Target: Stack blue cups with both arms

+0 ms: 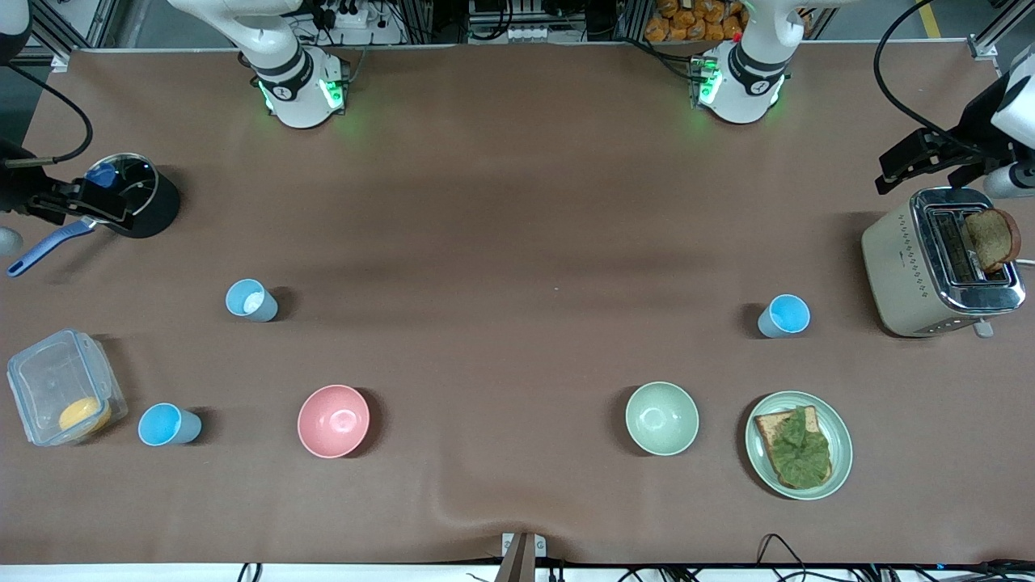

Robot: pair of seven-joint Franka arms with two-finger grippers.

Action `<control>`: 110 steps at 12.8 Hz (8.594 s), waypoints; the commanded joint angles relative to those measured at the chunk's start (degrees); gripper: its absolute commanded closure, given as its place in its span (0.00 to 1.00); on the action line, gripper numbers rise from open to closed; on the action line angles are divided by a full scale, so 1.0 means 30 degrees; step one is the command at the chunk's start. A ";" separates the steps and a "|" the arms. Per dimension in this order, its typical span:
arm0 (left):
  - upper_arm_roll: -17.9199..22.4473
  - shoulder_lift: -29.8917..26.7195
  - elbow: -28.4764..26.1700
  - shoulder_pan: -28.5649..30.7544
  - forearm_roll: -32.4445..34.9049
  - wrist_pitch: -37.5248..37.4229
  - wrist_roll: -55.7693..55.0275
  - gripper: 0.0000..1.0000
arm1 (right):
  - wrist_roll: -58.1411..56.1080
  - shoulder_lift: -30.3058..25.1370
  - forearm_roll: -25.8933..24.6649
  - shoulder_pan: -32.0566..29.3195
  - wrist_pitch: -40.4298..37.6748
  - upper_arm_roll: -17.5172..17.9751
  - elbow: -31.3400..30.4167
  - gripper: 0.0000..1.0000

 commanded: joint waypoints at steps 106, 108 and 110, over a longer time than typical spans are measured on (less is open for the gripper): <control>-0.7281 1.4813 0.3292 -0.9701 0.6807 1.0402 -2.6592 1.00 | 0.2056 0.0775 -0.0765 0.0837 0.1970 -0.0017 -0.1671 0.00; -0.7311 1.4989 0.3409 -0.9584 0.6810 1.0402 -2.6592 0.95 | 0.1910 -0.0021 -0.1028 0.0748 0.1858 -0.0104 -0.1678 0.00; -0.7282 1.4787 0.3497 -0.9438 0.6808 1.0402 -2.6564 0.00 | 0.1007 -0.0550 -0.1029 0.0718 0.1535 -0.0484 -0.1736 0.00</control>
